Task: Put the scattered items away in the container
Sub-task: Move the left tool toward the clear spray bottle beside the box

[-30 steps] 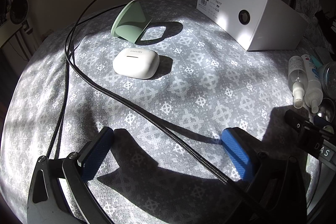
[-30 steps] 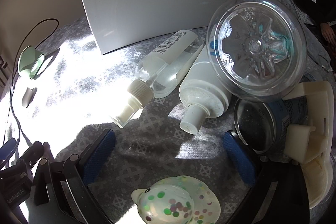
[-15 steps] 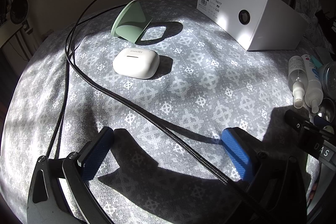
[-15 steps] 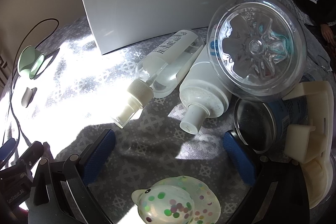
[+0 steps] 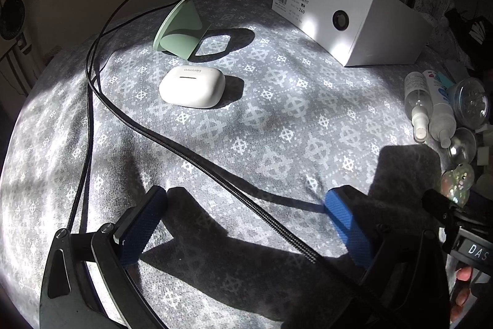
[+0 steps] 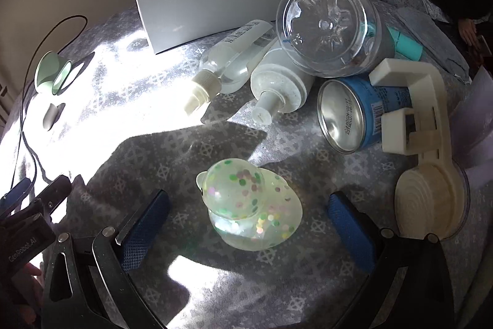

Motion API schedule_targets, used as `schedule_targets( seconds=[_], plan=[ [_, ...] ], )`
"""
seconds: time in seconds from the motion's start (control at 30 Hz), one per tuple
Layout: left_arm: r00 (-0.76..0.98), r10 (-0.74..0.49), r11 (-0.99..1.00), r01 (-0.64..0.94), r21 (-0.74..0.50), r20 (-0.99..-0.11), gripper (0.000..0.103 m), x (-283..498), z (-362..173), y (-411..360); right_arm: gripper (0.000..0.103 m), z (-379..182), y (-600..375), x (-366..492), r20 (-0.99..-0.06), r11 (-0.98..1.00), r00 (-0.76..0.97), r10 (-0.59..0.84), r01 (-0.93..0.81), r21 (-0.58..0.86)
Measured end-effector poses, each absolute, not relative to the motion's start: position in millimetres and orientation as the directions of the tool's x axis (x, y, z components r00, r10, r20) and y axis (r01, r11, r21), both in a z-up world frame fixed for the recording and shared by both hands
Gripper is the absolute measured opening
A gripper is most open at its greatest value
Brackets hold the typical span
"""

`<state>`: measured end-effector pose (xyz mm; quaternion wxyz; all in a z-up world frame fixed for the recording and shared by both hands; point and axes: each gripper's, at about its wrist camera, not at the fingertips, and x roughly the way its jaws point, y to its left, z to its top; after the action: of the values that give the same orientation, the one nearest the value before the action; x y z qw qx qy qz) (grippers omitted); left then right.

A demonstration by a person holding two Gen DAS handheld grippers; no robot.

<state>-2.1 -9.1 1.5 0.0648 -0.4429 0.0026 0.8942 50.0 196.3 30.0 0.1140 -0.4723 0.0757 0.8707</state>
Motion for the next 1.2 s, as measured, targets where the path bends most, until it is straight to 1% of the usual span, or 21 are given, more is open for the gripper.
schedule_targets(
  seconds=[0.07, 0.13, 0.2, 0.23, 0.33, 0.4, 0.47, 0.53, 0.6, 0.67, 0.73, 0.8, 0.87, 0.93, 1.0, 1.07, 1.13, 1.2],
  plan=[
    [-0.567, 0.151, -0.981, -0.186, -0.052, -0.81, 0.103, 7, 5, -13, 0.103, 28, 195, 70, -0.837, -0.948, -0.528, 0.144, -0.317, 0.038],
    [-0.509, 0.172, -0.966, -0.257, -0.043, -0.843, 0.103, 13, 10, -16, 0.103, 25, 194, 88, -0.802, -0.932, -0.575, 0.164, -0.356, 0.064],
    [-0.451, 0.184, -0.96, -0.272, -0.062, -0.873, 0.103, 24, 21, -24, 0.103, 24, 191, 92, -0.802, -0.927, -0.569, 0.179, -0.37, 0.057],
    [-0.44, 0.208, -0.96, -0.262, -0.096, -0.874, 0.103, 30, 29, -30, 0.103, 24, 191, 91, -0.808, -0.927, -0.561, 0.179, -0.373, 0.053],
    [-0.484, 0.326, -0.942, -0.234, -0.239, -0.812, 0.103, 38, 64, -49, 0.103, 23, 192, 92, -0.811, -0.924, -0.558, 0.179, -0.378, 0.056],
    [-0.517, 0.349, -0.935, -0.245, -0.255, -0.781, 0.103, 36, 89, -48, 0.103, 29, 192, 87, -0.811, -0.922, -0.556, 0.181, -0.382, 0.057],
    [-0.566, 0.331, -0.939, -0.275, -0.205, -0.755, 0.103, 27, 112, -36, 0.103, 30, 192, 87, -0.811, -0.919, -0.555, 0.185, -0.391, 0.058],
    [-0.616, 0.252, -0.948, -0.312, -0.063, -0.747, 0.103, 14, 130, -13, 0.103, 28, 194, 85, -0.81, -0.914, -0.556, 0.189, -0.402, 0.062],
    [-0.602, 0.219, -0.916, -0.397, 0.05, -0.768, 0.103, 3, 138, 9, 0.103, 27, 196, 84, -0.808, -0.912, -0.557, 0.19, -0.405, 0.065],
    [-0.552, 0.244, -0.874, -0.481, 0.066, -0.797, 0.103, 5, 142, 11, 0.103, 27, 198, 84, -0.808, -0.911, -0.561, 0.183, -0.405, 0.074],
    [-0.504, 0.232, -0.826, -0.554, 0.105, -0.832, 0.103, 15, 137, 3, 0.103, 26, 200, 84, -0.807, -0.911, -0.563, 0.179, -0.404, 0.08],
    [-0.492, 0.14, -0.799, -0.569, 0.196, -0.859, 0.103, 32, 119, -17, 0.103, 26, 201, 82, -0.808, -0.911, -0.562, 0.177, -0.403, 0.081],
    [-0.462, 0.049, -0.793, -0.557, 0.247, -0.886, 0.103, 48, 93, -49, 0.103, 26, 203, 80, -0.809, -0.909, -0.56, 0.18, -0.409, 0.081],
    [-0.397, 0.001, -0.812, -0.536, 0.231, -0.918, 0.103, 65, 70, -87, 0.103, 26, 204, 77, -0.811, -0.903, -0.554, 0.189, -0.422, 0.078],
    [-0.335, -0.003, -0.86, -0.48, 0.173, -0.942, 0.103, 80, 58, -126, 0.103, 26, 204, 75, -0.812, -0.9, -0.548, 0.2, -0.43, 0.068],
    [-0.306, 0.028, -0.9, -0.422, 0.11, -0.952, 0.103, 92, 60, -153, 0.103, 25, 203, 73, -0.812, -0.9, -0.547, 0.204, -0.431, 0.063],
    [-0.314, 0.05, -0.923, -0.378, 0.076, -0.948, 0.103, 103, 67, -169, 0.103, 25, 204, 72, -0.812, -0.9, -0.547, 0.205, -0.43, 0.063],
    [-0.336, 0.13, -0.939, -0.344, -0.006, -0.933, 0.103, 107, 84, -174, 0.103, 25, 203, 73, -0.814, -0.901, -0.543, 0.204, -0.43, 0.061]
  ],
)
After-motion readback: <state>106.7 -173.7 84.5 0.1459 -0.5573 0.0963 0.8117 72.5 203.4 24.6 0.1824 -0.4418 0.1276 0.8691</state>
